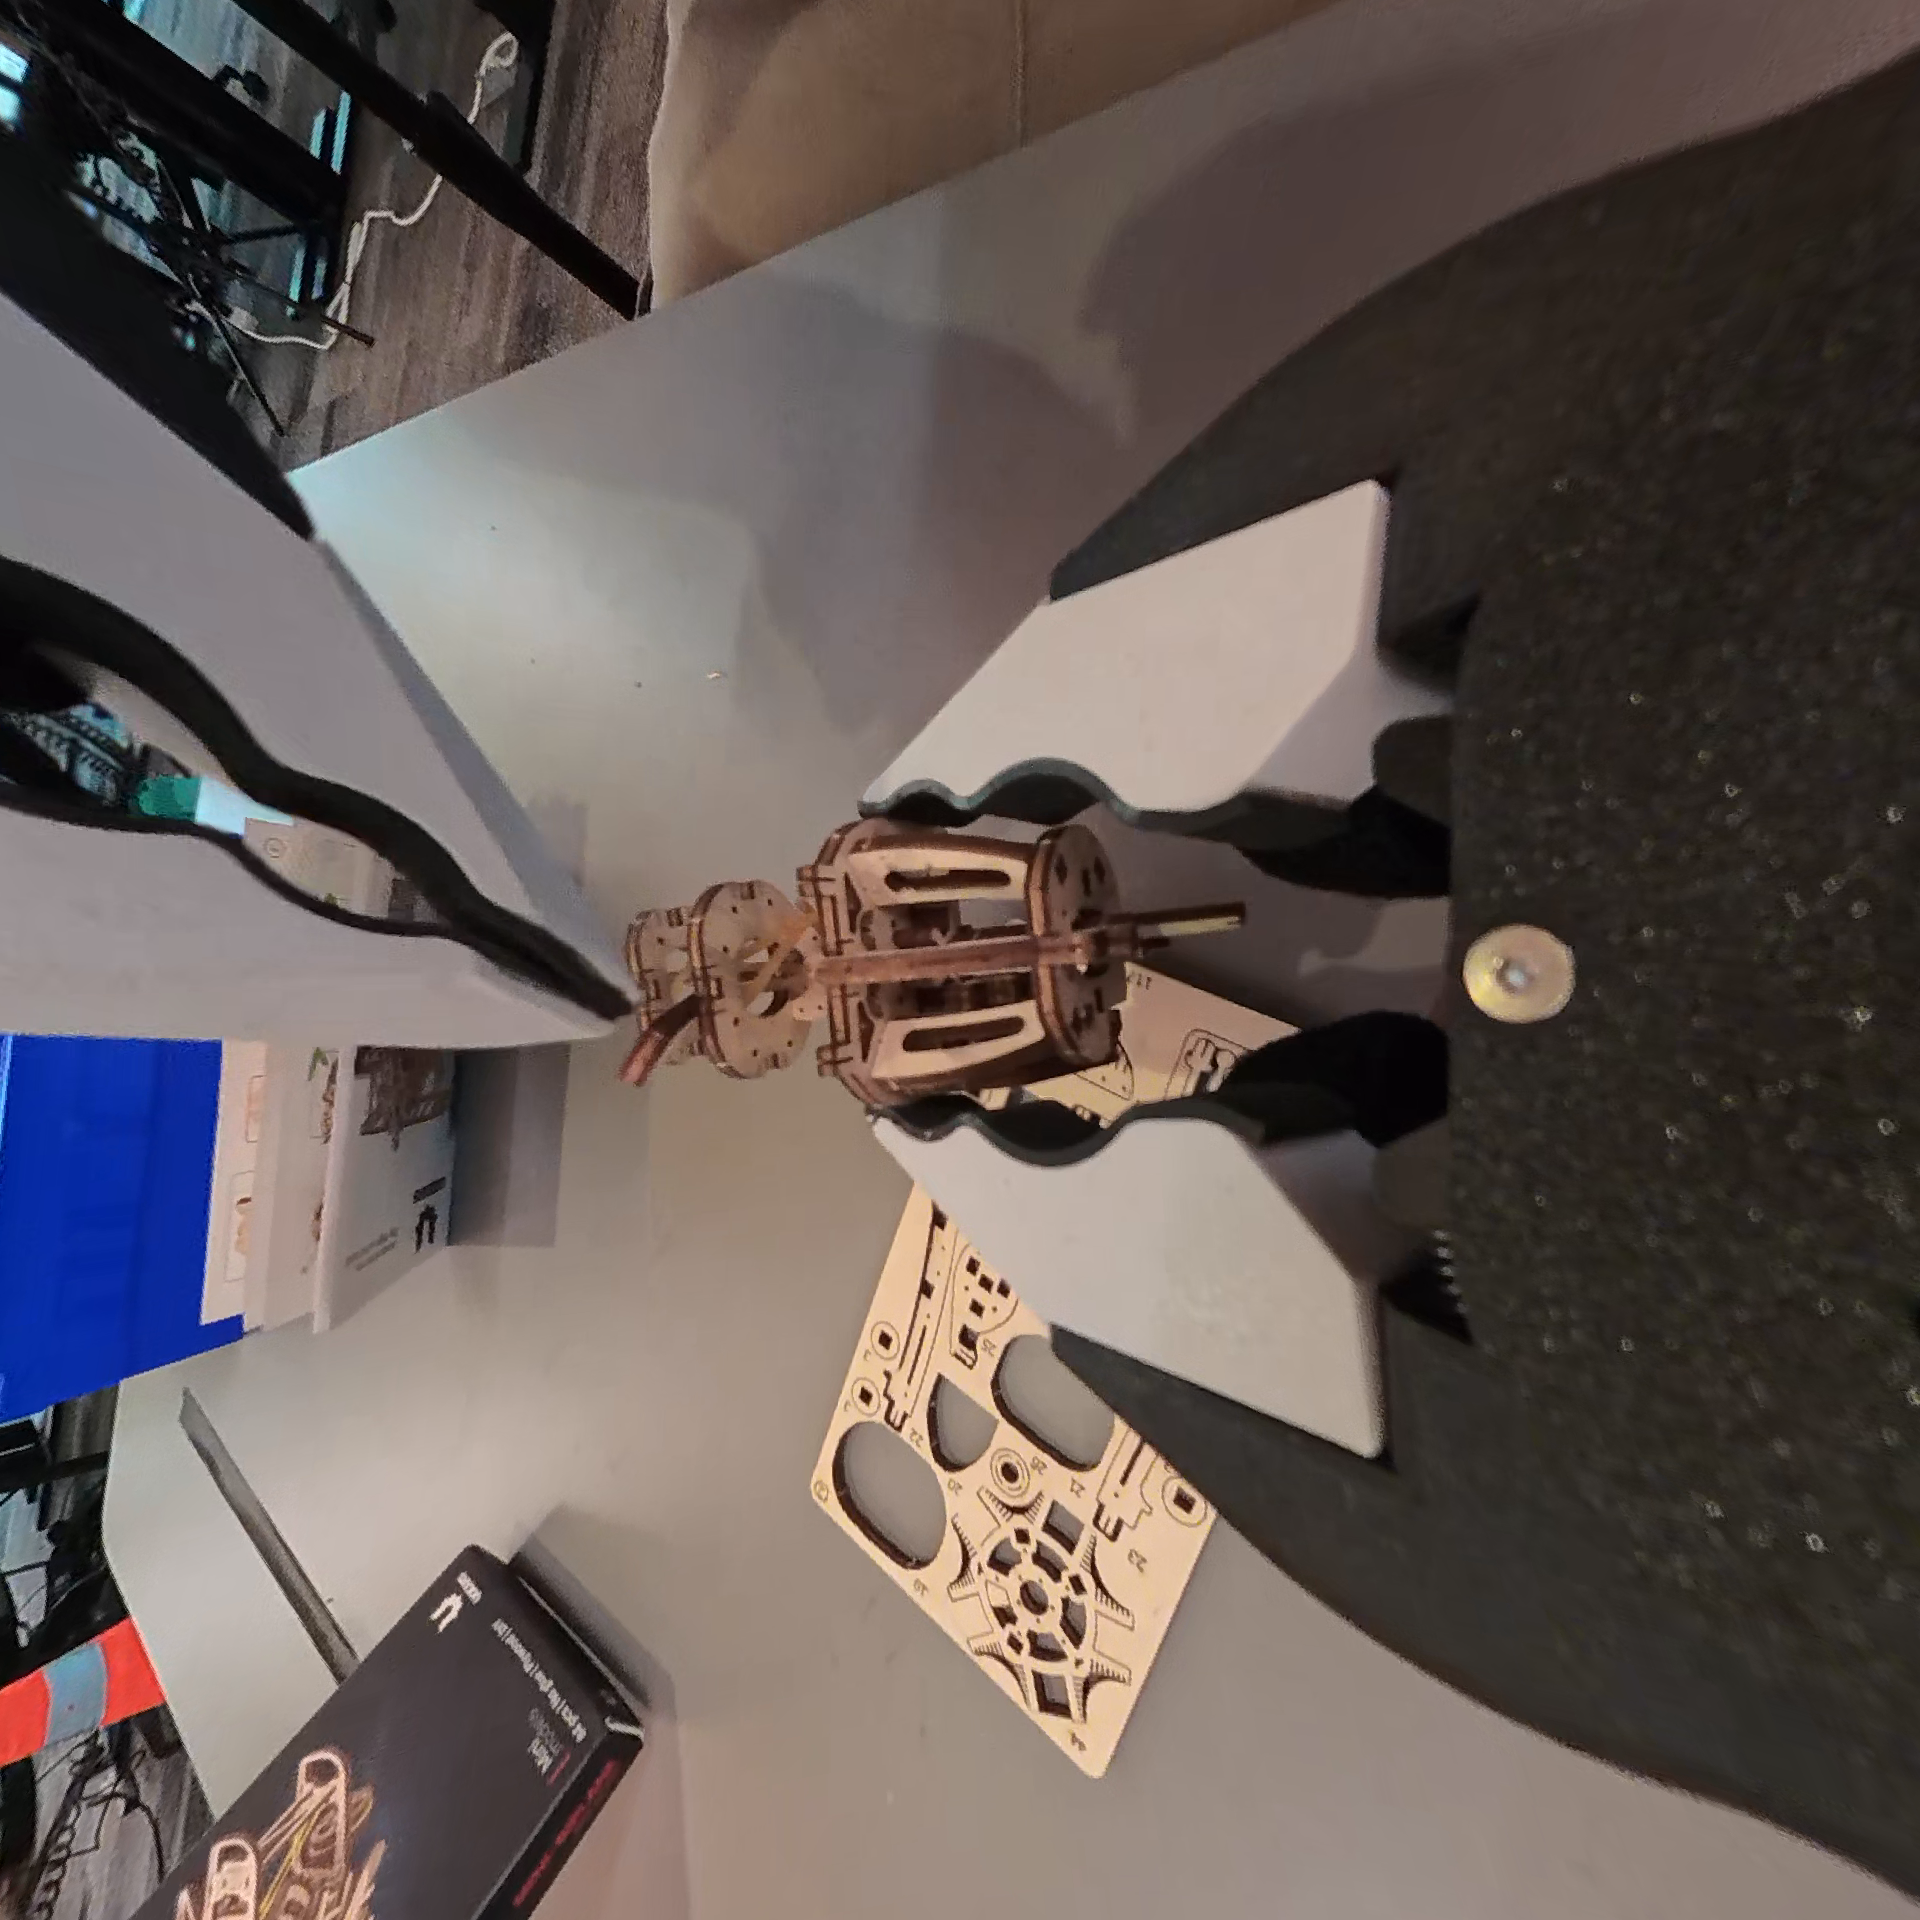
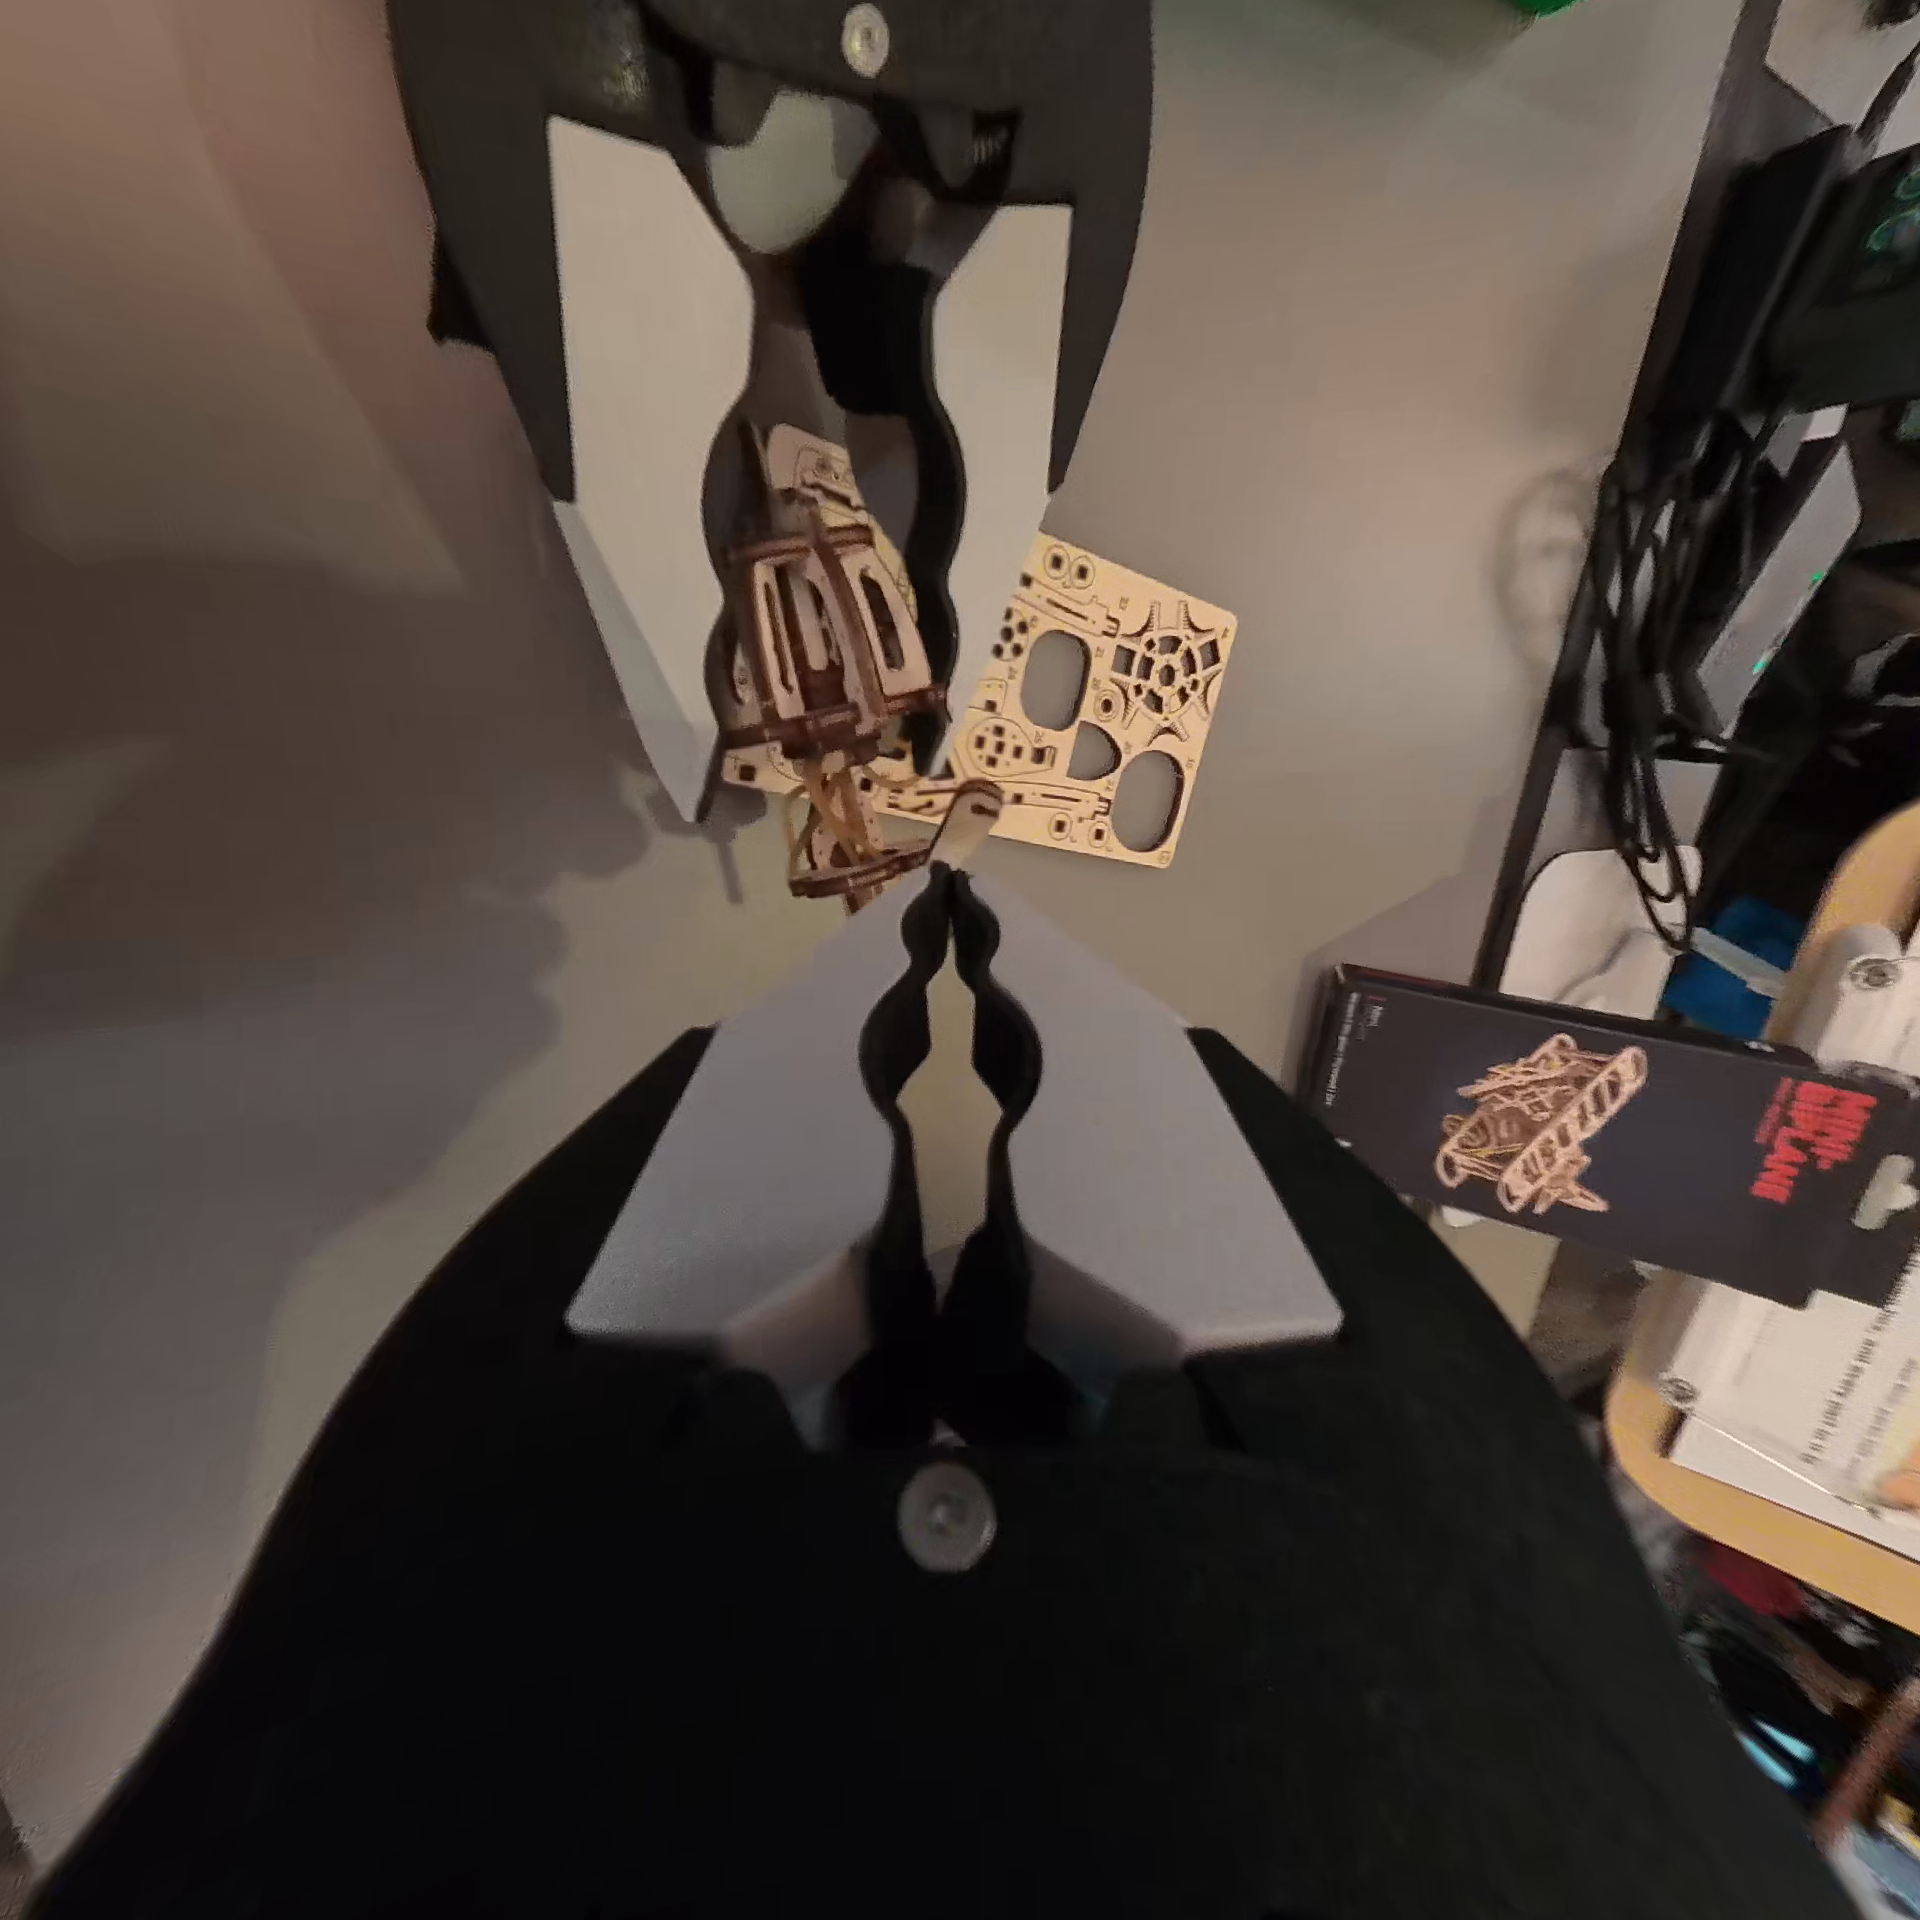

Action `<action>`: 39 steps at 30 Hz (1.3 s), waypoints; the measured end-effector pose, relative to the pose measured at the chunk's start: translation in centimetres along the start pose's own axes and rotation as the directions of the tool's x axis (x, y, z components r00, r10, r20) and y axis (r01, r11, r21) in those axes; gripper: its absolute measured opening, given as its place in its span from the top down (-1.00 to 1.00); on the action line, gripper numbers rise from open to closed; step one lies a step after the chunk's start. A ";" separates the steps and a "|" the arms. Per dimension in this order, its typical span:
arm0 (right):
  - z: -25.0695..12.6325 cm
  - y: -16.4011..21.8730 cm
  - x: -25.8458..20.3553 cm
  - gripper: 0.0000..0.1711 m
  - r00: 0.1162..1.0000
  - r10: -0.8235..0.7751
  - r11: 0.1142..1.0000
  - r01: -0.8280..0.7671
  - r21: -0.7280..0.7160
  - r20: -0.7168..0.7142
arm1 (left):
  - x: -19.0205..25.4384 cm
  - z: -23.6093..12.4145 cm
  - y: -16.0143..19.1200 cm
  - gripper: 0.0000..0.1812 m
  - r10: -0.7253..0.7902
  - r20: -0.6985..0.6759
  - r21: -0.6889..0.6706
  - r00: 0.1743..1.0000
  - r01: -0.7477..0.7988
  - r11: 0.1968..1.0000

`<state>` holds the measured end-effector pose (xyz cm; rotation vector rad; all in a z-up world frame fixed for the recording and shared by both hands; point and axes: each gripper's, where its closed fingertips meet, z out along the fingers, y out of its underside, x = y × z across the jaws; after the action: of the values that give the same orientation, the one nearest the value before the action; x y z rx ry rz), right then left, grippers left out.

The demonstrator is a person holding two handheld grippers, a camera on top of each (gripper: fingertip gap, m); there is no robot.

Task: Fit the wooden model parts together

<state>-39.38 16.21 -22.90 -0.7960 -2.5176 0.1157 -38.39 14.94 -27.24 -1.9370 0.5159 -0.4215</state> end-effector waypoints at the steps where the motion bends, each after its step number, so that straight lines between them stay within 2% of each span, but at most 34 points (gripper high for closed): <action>1: -0.2 0.0 0.3 1.00 1.000 0.017 1.000 -0.017 0.013 0.002 | 0.1 0.0 0.0 0.46 0.006 0.000 -0.003 1.000 -0.006 1.000; 5: -2.2 -1.2 2.2 0.96 0.999 0.041 0.978 -0.045 0.204 0.027 | 0.4 0.1 0.1 0.45 0.021 -0.014 -0.005 1.000 -0.021 1.000; 7: -2.9 -1.5 2.0 0.93 0.988 0.008 0.949 -0.056 0.309 0.156 | 0.7 0.0 -0.1 0.45 0.038 -0.030 0.009 0.999 -0.038 0.999; 8: -2.8 -1.3 1.1 0.91 0.962 -0.015 0.941 -0.078 0.329 0.272 | 0.9 -0.1 -0.2 0.45 0.048 -0.041 0.018 0.998 -0.047 0.999; 9: -2.7 -1.0 0.2 0.79 0.918 -0.028 0.936 -0.115 0.333 0.395 | 1.2 -0.1 -0.3 0.46 0.058 -0.056 0.026 0.997 -0.056 0.998; 11: -2.6 -1.0 -0.9 0.71 0.804 -0.024 0.916 -0.221 0.335 0.595 | 1.7 -0.2 -0.4 0.46 0.072 -0.079 0.037 0.994 -0.070 0.997; 14: -2.9 -1.9 -1.5 0.69 0.654 -0.019 0.885 -0.341 0.318 0.756 | 2.1 -0.2 -0.3 0.45 0.087 -0.098 0.034 0.991 -0.084 0.996; 15: -2.7 -2.1 -1.5 0.69 0.631 -0.026 0.884 -0.348 0.313 0.775 | 2.1 -0.2 -0.3 0.45 0.089 -0.100 0.032 0.991 -0.086 0.996; 20: -1.0 -2.3 -2.3 0.72 0.626 -0.058 0.912 -0.284 0.297 0.778 | 2.1 -0.3 -0.4 0.46 0.078 -0.104 0.043 0.991 -0.074 0.996; 21: -0.9 -2.4 -2.4 0.87 0.624 -0.062 0.916 -0.274 0.292 0.779 | 2.1 -0.3 -0.4 0.46 0.079 -0.106 0.041 0.991 -0.075 0.996; 23: -0.7 -2.4 -2.3 0.97 0.637 -0.064 0.927 -0.246 0.281 0.768 | 2.0 -0.2 -0.3 0.45 0.079 -0.097 0.035 0.992 -0.076 0.997; 34: 0.7 -1.3 -1.7 0.97 0.759 0.095 0.980 -0.186 0.074 0.645 | 1.2 0.1 0.1 0.46 0.062 -0.046 -0.001 0.997 -0.062 0.998; 39: 0.7 -1.1 -1.6 0.97 0.845 0.045 0.996 -0.081 0.044 0.533 | 0.7 0.1 0.2 0.46 0.036 -0.031 -0.012 0.999 -0.037 0.999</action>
<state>-39.14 14.47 -23.97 -0.9189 -2.9833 0.5039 -37.75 14.57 -27.45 -1.9332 0.5743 -0.4257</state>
